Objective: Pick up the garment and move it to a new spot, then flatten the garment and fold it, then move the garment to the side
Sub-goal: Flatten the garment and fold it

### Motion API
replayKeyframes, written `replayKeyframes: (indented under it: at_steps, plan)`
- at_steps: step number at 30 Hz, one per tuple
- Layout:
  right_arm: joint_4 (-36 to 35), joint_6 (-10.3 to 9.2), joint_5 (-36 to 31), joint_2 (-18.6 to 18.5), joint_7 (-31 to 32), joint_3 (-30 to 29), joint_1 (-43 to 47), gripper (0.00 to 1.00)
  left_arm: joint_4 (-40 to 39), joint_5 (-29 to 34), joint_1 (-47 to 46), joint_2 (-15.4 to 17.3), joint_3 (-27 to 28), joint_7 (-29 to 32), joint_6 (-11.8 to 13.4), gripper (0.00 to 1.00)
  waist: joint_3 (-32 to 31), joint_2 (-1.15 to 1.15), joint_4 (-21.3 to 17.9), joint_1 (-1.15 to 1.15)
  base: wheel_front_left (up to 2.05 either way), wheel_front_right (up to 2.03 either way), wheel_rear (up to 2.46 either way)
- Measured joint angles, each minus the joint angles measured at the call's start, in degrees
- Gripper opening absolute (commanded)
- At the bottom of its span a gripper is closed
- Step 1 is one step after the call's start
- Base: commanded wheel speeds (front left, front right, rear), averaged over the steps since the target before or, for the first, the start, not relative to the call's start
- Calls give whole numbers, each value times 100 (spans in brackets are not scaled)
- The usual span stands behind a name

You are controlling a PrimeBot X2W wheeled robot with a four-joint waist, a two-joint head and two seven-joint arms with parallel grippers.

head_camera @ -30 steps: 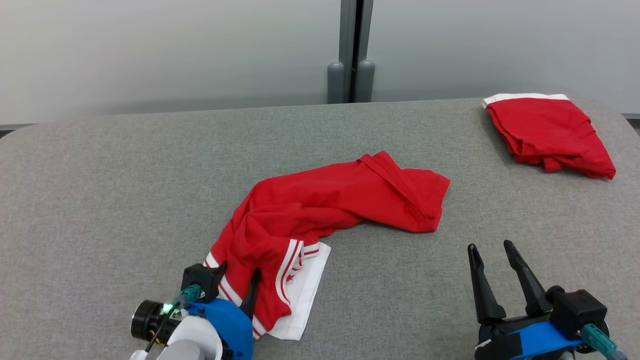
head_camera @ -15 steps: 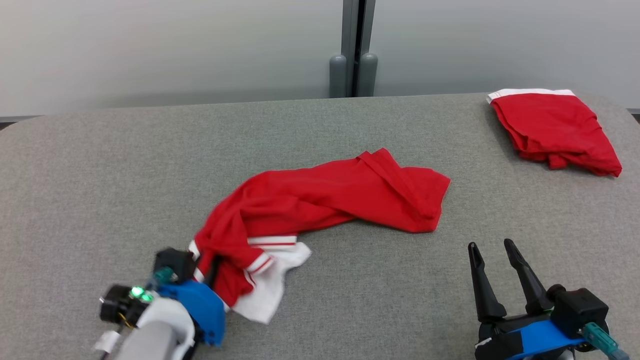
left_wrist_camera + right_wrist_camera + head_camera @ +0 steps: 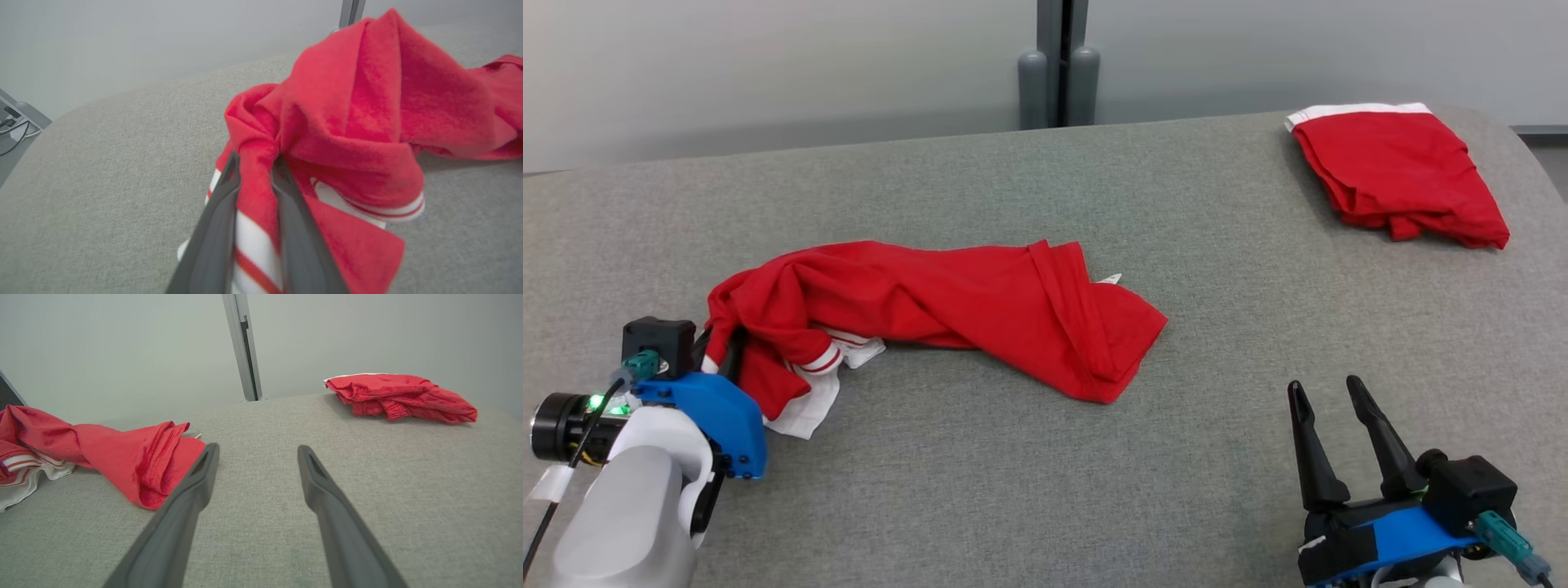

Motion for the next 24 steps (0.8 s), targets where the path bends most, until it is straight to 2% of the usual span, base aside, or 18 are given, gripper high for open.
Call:
replayKeyframes:
  at_steps: [1,2,3,9,14,24]
  plan:
    - [3,0,9,0,0,-1,-19,100,64,-3,-6,22,-5,-16,-5,23,16,0,-28,0,0,0,0]
    - [8,0,14,0,0,-12,-23,100,104,-46,-12,10,11,-90,-8,55,24,0,-43,0,0,0,0]
    - [16,0,14,0,0,-25,-23,100,158,-76,-35,0,13,-177,-8,100,33,0,-53,0,0,0,0]
    - [44,0,14,0,0,-99,-1,100,342,-47,-94,-120,-52,-918,-23,100,-48,0,29,0,0,0,0]
    - [54,0,13,0,0,-79,28,100,47,-4,101,-280,-20,-1180,64,100,-234,-1,201,-1,0,0,0]
    - [52,0,5,4,0,-76,154,100,-2319,401,1562,-678,543,-1196,461,100,-476,0,524,-1,0,0,0]
